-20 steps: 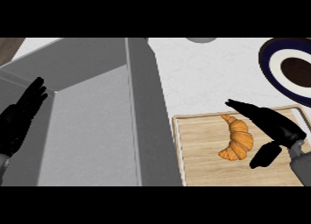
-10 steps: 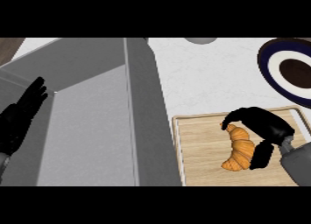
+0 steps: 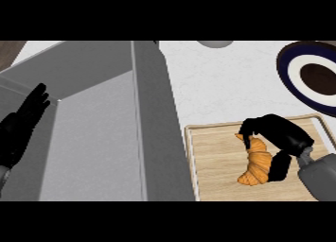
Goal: Pick the croissant from the tray and place it in the plate
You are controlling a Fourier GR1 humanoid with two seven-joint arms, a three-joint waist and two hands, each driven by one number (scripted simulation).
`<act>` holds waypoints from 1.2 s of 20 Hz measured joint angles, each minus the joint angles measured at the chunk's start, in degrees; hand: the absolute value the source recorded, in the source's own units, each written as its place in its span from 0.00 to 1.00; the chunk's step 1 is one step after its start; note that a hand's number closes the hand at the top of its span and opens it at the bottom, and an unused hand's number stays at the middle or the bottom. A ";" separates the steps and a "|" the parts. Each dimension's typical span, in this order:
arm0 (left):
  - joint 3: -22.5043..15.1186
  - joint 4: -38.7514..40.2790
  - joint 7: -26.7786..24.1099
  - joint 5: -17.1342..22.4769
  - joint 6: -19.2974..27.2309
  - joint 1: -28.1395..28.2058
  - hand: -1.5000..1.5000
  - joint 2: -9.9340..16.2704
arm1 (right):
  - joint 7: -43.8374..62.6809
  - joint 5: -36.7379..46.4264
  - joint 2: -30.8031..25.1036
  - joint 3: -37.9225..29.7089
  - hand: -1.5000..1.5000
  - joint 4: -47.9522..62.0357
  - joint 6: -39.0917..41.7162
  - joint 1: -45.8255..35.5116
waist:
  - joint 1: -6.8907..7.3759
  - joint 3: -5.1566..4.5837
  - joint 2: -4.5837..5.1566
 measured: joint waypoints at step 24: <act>0.58 -1.48 0.71 0.07 1.46 0.43 0.50 -0.67 | 0.03 -15.41 -2.83 -34.70 1.00 -3.90 -14.26 -5.75 | -0.59 0.28 0.59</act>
